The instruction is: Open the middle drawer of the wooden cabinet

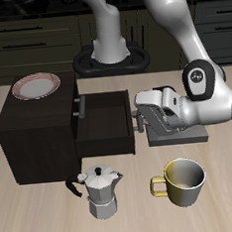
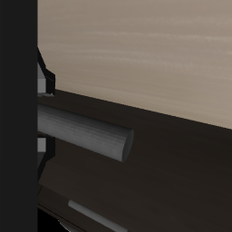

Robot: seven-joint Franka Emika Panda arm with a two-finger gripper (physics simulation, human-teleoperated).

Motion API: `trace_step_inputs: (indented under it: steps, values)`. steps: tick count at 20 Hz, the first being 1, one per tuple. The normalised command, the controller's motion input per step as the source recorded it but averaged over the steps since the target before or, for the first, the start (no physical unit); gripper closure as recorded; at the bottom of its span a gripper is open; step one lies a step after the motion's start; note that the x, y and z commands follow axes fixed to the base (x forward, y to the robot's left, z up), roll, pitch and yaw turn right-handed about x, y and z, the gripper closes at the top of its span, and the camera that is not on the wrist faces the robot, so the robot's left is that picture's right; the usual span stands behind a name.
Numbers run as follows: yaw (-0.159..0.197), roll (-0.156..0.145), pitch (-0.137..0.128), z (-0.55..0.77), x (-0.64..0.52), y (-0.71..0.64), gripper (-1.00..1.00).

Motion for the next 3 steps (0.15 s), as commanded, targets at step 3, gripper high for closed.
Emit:
trace_step_inputs:
  steps: [3]
  values:
    - [-0.011, 0.035, -0.015, 0.09, 0.02, 0.19, 1.00]
